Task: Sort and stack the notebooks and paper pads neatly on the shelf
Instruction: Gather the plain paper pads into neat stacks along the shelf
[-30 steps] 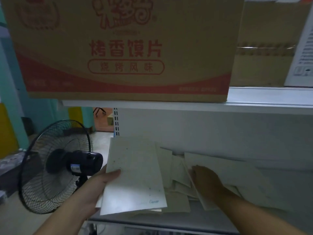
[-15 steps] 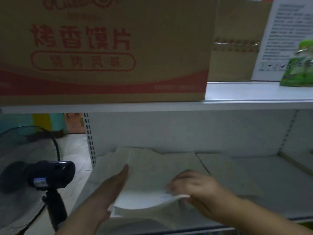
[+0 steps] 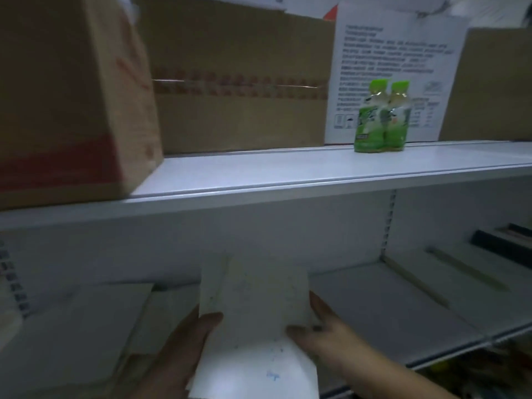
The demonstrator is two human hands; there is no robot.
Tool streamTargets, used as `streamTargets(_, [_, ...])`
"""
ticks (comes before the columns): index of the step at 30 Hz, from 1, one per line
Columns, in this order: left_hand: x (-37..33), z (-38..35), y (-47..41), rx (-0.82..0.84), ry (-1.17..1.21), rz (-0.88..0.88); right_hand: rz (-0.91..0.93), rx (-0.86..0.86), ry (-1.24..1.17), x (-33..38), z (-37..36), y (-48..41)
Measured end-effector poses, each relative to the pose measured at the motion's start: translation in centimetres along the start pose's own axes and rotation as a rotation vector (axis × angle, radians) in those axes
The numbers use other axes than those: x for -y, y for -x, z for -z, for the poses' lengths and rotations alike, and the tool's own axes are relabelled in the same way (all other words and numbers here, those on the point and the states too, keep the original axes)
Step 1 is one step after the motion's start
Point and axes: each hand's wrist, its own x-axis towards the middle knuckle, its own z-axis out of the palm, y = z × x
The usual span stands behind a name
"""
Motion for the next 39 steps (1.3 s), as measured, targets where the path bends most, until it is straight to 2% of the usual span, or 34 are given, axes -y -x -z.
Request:
streamTargets(3, [1.7,-7.9,-0.8,0.078,-0.068,-0.019,-0.12,-0.108,-0.18,-3.2,5.6,-0.3])
streamTargets(6, [4.2,-14.6,-2.4,0.091,-0.078,-0.01,-0.145,-0.191,-0.322,-6.2,12.1,-0.4])
streamTargets(10, [7.2,-22.2,-4.7,0.211,-0.065,0.09,-0.194,-0.221,-0.237,-9.6,19.3,-0.2])
streamTargets(13, [9.6,-25.7,-6.9,0.123,-0.263,0.088,-0.245,-0.276,-0.138,-12.2,23.0,-1.1])
streamTargets(17, [12.5,-26.8,-9.5,0.028,-0.485,-0.023,-0.302,-0.284,0.069,-13.2,25.7,-3.4])
streamTargets(20, [12.9,-27.9,-10.5,0.108,-0.554,-0.078,-0.348,-0.239,0.202,-13.1,27.1,-5.6])
streamTargets(22, [12.5,-29.2,-10.7,0.201,-0.854,-0.07,-0.339,-0.219,0.215,-13.8,27.9,-7.3])
streamTargets(24, [13.9,-29.2,-12.0,0.098,-1.023,-0.094,-0.331,-0.202,0.225,-14.3,28.2,-8.4])
streamTargets(26, [15.1,-28.6,-12.9,-0.005,-1.13,-0.32,-0.319,-0.197,0.234,-14.3,28.1,-8.7])
streamTargets(28, [16.1,-28.0,-12.7,-0.041,-1.102,-0.378,-0.273,-0.166,0.296,-14.7,28.1,-8.3])
streamTargets(30, [16.7,-28.2,-12.1,-0.013,-1.029,-0.282,-0.2,-0.114,0.52,-15.3,28.4,-7.7])
streamTargets(32, [16.7,-28.6,-12.3,-0.066,-1.038,-0.309,-0.178,-0.111,0.639,-16.0,28.8,-7.4])
streamTargets(39, [15.4,-27.8,-13.7,0.059,-0.973,-0.303,-0.043,-0.16,0.581,-17.7,29.5,-6.9])
